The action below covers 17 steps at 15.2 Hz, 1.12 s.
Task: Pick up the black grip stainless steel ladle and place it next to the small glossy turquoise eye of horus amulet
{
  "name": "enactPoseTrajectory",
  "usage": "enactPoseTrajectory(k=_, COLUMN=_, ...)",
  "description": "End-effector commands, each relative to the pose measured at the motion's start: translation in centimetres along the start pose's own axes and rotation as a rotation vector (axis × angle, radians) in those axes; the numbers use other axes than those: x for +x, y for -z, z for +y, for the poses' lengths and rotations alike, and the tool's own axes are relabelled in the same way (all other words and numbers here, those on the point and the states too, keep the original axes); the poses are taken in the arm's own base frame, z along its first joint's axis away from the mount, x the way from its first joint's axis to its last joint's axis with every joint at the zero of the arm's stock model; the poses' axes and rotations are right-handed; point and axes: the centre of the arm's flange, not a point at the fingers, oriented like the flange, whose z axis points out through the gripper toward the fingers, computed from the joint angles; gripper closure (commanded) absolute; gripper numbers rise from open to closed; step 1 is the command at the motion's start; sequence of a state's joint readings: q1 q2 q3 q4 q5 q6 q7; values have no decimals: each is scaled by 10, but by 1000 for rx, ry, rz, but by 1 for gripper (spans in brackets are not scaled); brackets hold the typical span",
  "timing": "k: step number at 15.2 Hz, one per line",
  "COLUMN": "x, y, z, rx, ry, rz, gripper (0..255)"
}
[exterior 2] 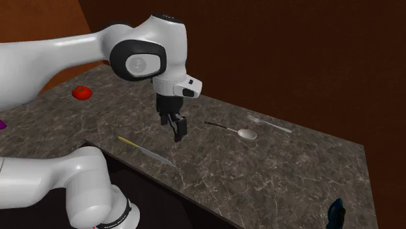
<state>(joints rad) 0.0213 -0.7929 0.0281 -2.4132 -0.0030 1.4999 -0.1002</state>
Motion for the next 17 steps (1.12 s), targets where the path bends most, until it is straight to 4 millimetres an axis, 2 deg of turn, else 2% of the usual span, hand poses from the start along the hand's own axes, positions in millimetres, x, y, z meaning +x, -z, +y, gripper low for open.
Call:
enactPoseTrajectory(k=1, x=0, y=0, z=0, rx=0, ry=0, rz=0, gripper=0)
enactPoseTrajectory(k=9, x=82, y=-39, z=-52, rx=-10, ry=-300, rz=16, gripper=0)
enactPoseTrajectory(k=17, x=176, y=-78, z=-77, rx=-21, ry=-600, rz=32, gripper=0)
